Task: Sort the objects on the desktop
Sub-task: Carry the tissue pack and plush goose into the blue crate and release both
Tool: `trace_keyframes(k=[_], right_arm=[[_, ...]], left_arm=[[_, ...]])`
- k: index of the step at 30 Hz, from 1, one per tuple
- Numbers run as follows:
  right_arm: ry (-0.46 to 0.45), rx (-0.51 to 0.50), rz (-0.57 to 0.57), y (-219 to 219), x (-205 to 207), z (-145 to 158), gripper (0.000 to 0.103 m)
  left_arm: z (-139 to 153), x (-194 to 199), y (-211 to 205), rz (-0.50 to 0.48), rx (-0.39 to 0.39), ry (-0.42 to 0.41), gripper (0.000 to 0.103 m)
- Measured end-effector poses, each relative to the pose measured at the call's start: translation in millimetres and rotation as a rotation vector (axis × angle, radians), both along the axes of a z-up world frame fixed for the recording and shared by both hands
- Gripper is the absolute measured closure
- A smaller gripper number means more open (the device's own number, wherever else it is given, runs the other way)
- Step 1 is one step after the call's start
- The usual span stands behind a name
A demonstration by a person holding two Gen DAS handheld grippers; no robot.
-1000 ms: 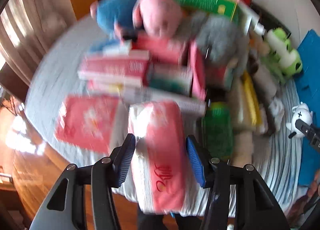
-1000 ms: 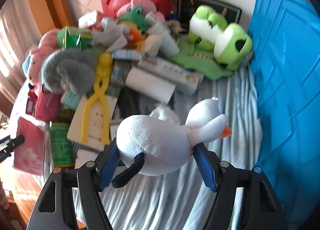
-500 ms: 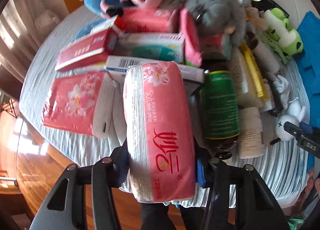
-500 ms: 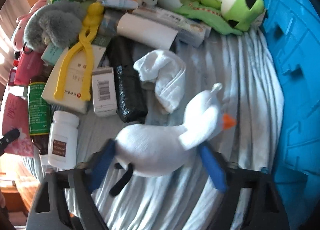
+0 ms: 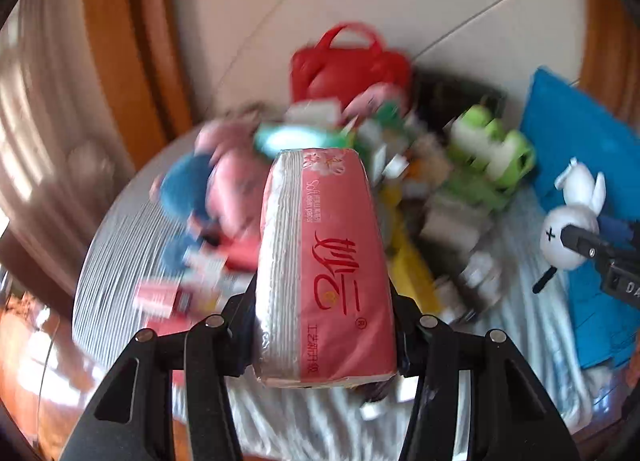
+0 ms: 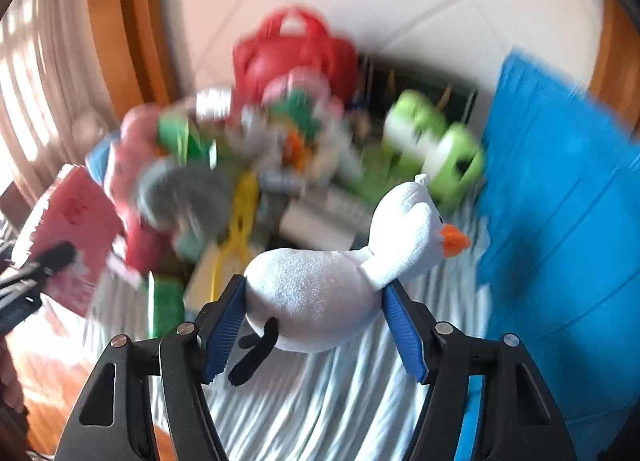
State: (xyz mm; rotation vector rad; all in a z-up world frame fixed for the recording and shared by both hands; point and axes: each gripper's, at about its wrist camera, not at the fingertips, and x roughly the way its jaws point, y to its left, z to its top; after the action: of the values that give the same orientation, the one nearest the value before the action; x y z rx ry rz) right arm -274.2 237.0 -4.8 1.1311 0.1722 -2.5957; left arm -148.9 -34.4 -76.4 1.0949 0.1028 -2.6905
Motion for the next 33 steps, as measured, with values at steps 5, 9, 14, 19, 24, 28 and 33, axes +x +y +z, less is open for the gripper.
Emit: trace_keyframes(k=[5,9,14,19,24,28,33], right_arm=[[0.187,-0.021,-0.090,32.4,21.4,84.8,0.035],[0.294,-0.013,-0.185,69.6,45.7,132.1,0.035],[0.372,0.026,-0.344,136.3,76.5,171.5,0.035],[0.343,0.105,-0.481,211.2,94.2,178.6,0.035],[0.244,0.164,-0.551,274.9,91.4,159.4,0.035],[0.173,0.204,-0.566,318.4,91.2,133.9,0.035],[0.111,0.207,-0.569,351.3,82.5,104.5,0.035]], left_arm=[[58.0,-21.5,52.0,-0.172,-0.001,0.141,0.053],[98.5,-33.5,110.0,-0.330,0.010,0.232,0.053],[134.8,-42.1,190.9,-0.518,0.034,0.290,0.053],[149.7,-54.4,278.6,-0.678,0.047,0.270,0.053],[129.8,-67.6,352.2,-0.759,0.007,0.178,0.053],[116.2,-74.3,395.3,-0.782,-0.014,0.111,0.053],[99.5,-77.0,429.3,-0.807,-0.031,0.042,0.053]])
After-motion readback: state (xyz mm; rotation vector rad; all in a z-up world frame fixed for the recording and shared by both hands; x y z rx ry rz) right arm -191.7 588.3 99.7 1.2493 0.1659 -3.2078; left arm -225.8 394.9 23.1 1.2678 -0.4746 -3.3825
